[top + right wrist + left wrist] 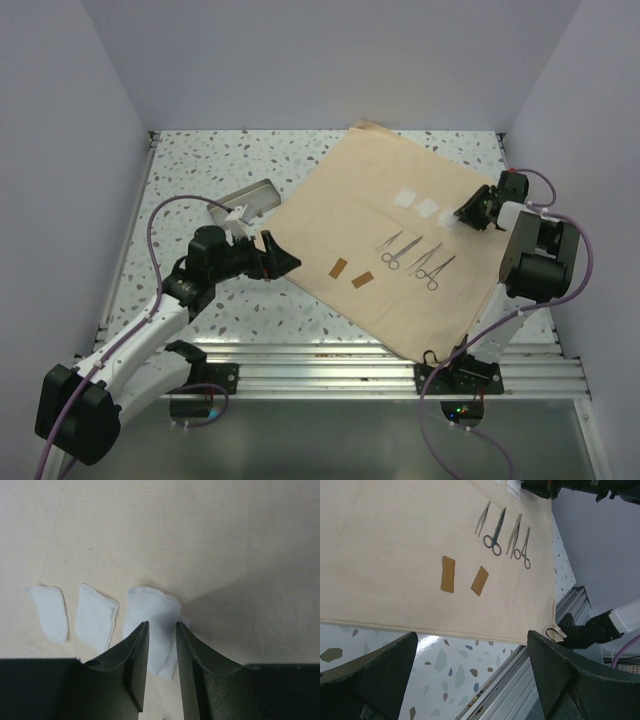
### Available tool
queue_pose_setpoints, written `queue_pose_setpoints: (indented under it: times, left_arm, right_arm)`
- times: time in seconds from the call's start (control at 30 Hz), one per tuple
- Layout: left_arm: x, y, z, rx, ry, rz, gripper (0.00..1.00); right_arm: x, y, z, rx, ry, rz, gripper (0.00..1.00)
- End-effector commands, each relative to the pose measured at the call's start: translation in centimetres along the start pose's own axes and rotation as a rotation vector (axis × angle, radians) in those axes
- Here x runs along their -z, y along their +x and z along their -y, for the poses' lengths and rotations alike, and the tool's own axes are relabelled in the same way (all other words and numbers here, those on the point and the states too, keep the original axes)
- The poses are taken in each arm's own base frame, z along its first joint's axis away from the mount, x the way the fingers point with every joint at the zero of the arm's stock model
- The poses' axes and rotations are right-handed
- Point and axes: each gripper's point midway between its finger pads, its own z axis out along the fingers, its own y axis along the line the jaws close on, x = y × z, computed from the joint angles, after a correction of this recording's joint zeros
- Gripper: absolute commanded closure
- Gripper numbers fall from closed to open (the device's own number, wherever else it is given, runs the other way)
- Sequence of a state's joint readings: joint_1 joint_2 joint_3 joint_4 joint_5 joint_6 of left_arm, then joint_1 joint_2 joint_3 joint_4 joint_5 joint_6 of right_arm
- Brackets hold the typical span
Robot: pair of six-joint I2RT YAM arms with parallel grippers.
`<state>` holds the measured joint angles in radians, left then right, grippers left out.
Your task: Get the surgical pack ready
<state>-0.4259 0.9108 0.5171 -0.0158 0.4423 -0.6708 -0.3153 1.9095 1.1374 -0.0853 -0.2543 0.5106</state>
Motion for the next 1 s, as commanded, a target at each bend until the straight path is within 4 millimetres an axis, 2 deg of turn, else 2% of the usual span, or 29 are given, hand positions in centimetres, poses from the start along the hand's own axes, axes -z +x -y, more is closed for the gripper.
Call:
queue_pose_setpoints:
  times: [0.0,0.23,0.43,0.73,0.97]
  left_arm:
    - [0.0,-1.2,1.4,-0.032,0.055,0.038,0.05]
    - [0.1,-1.1,1.6,-0.031,0.061,0.033,0.06]
    - [0.1,-1.2,1.6,-0.032,0.062,0.034,0.06]
    - [0.1,-1.0,1.5,-0.029,0.055,0.027,0.06]
    - [0.0,-1.1,1.4,-0.032,0.054,0.028,0.05]
  right_arm:
    - [2.1,-1.2,0.1,0.030,0.039,0.041,0.67]
    - [2.3,0.3,0.4,0.012,0.037,0.007,0.66]
    - [1.4,1.8,0.8,-0.011,0.019,-0.024,0.62]
    - [0.0,1.7,0.7,-0.043,0.002,-0.031,0.60]
    - [-0.5,1.2,0.8,-0.065,0.011,-0.015,0.66]
